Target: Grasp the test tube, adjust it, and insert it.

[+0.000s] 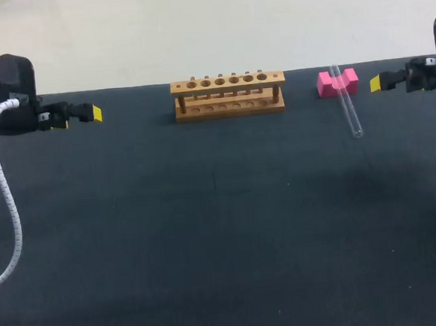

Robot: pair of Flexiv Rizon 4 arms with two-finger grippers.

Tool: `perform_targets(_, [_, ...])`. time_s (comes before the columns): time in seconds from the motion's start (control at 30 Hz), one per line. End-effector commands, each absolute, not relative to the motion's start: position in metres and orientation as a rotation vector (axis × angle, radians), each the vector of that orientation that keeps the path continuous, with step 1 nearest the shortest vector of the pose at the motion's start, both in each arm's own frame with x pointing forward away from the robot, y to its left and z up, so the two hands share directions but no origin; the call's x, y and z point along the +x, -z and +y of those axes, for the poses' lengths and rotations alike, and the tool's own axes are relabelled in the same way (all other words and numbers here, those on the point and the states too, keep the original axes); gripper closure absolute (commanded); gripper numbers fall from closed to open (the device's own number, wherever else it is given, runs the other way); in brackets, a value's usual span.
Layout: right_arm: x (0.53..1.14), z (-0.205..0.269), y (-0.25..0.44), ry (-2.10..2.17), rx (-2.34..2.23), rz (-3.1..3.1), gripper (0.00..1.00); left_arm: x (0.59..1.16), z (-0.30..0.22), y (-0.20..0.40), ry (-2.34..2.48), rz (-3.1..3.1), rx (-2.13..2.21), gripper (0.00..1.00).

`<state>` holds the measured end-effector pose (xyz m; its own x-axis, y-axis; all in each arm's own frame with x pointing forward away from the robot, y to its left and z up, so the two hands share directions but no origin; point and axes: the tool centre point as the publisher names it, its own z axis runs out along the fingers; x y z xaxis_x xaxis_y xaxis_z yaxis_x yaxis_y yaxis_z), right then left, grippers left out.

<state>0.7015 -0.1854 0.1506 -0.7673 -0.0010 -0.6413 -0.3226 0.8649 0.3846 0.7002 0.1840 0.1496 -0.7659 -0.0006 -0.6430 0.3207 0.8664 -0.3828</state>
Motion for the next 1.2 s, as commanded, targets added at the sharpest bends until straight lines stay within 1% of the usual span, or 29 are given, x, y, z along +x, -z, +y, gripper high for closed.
perform_targets(0.03, [0.703, -0.186, -0.153, -0.639, -0.237, 2.384, 0.0, 0.7, 0.184, -0.151, 0.63, 2.379, 0.23, 0.0])
perform_targets(0.47, [0.703, -0.186, -0.153, -0.639, -0.237, 2.384, 0.0, 0.7, 0.184, -0.151, 0.63, 2.379, 0.23, 0.0])
perform_targets(0.87, [0.703, -0.186, -0.153, -0.639, -0.237, 2.384, 0.0, 0.733, 0.196, -0.158, 0.796, 2.143, 0.762, 0.0])
perform_targets(1.2, [0.703, -0.186, -0.153, -0.639, -0.237, 2.384, 0.0, 0.76, 0.186, -0.132, 0.746, 1.948, 0.902, 0.0])
